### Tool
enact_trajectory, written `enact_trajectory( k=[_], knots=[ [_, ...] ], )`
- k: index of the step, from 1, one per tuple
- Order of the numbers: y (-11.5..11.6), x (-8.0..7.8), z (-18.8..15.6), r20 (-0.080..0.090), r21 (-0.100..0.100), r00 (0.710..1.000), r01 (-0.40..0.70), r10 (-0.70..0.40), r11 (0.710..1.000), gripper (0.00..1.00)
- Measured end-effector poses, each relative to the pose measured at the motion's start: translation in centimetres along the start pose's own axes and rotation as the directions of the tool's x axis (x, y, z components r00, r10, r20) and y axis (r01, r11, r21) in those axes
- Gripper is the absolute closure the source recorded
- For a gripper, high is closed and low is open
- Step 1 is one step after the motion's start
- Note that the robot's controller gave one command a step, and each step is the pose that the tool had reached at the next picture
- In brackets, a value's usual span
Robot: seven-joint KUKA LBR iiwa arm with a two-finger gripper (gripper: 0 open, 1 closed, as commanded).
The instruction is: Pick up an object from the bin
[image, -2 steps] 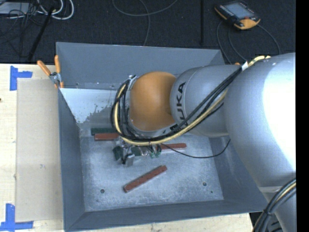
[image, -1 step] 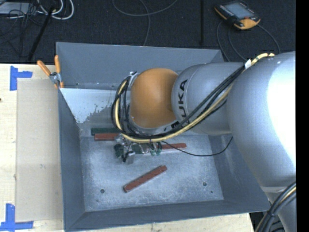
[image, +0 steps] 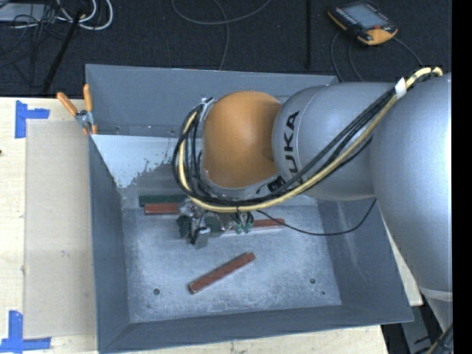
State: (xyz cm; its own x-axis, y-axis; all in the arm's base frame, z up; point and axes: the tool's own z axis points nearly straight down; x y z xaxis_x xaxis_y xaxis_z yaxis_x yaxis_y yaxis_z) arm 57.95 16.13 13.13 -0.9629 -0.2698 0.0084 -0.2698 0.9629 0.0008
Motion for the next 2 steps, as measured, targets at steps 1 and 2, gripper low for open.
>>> enact_trajectory(
  k=[1,2],
  knots=[
    [-3.4,-0.1,-6.2,0.006,-0.003,1.000,-0.026,0.026,1.000,1.00],
    [-5.2,-0.3,-8.3,0.016,0.005,0.999,-0.040,0.040,0.999,1.00]
  ],
)
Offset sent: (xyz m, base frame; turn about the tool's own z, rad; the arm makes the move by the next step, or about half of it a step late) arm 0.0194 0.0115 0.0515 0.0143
